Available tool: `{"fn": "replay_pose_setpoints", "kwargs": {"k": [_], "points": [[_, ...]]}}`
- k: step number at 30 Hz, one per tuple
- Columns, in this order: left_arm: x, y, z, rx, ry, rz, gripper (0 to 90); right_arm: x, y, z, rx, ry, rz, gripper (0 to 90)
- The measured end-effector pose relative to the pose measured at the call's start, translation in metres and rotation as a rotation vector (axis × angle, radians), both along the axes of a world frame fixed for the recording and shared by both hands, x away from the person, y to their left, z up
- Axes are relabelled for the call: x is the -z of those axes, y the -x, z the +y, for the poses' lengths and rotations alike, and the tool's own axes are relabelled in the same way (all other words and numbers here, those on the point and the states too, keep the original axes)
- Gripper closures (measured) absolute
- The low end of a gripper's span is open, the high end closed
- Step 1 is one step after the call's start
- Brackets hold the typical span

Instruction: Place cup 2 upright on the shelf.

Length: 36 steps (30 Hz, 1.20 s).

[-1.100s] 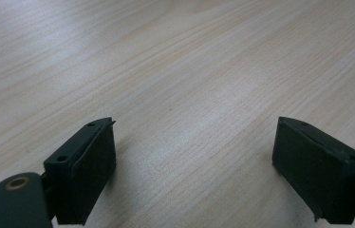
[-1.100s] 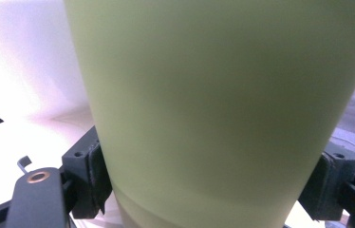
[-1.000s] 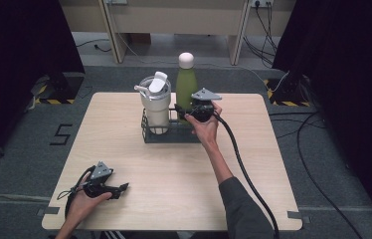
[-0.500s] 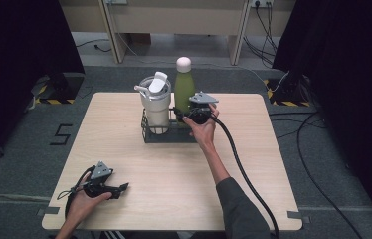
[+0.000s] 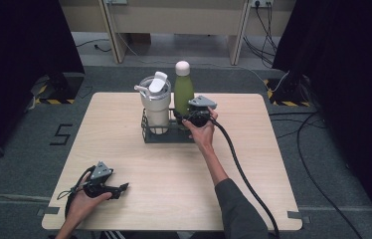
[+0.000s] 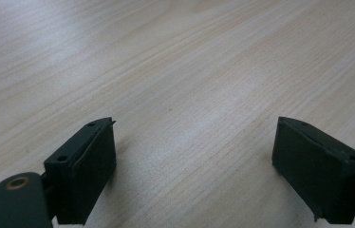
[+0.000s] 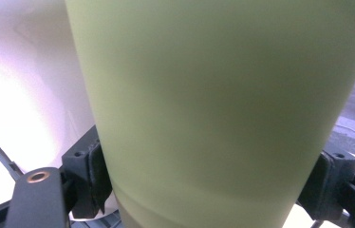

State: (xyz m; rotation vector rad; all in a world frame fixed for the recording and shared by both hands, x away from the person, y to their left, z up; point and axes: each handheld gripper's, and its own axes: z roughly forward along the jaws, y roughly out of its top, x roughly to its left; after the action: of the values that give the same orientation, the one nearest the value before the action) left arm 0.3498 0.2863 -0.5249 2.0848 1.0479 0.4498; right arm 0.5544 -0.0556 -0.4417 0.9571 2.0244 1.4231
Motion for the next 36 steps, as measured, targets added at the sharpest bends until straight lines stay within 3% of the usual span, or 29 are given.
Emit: {"fn": "replay_pose_setpoints", "kwargs": {"k": [12,20,25,36], "points": [[0.0000,0.0000,0.0000,0.000,0.000,0.000,13.9,0.0068,0.0017,-0.0020,0.007,0.001,-0.003,20.8],[0.0000,0.0001,0.0000,0.000,0.000,0.000,14.0,0.0080,0.0060,-0.0013,0.001,0.037,-0.028,20.8],[0.0000,0.0001,-0.0001,0.000,0.000,0.000,14.0,0.0094,0.0061,-0.0023,0.000,0.026,-0.035,20.7],[0.0000,0.0001,0.0000,0.000,0.000,0.000,14.0,0.0077,0.0068,-0.0031,-0.003,0.040,-0.028,20.0]]}}
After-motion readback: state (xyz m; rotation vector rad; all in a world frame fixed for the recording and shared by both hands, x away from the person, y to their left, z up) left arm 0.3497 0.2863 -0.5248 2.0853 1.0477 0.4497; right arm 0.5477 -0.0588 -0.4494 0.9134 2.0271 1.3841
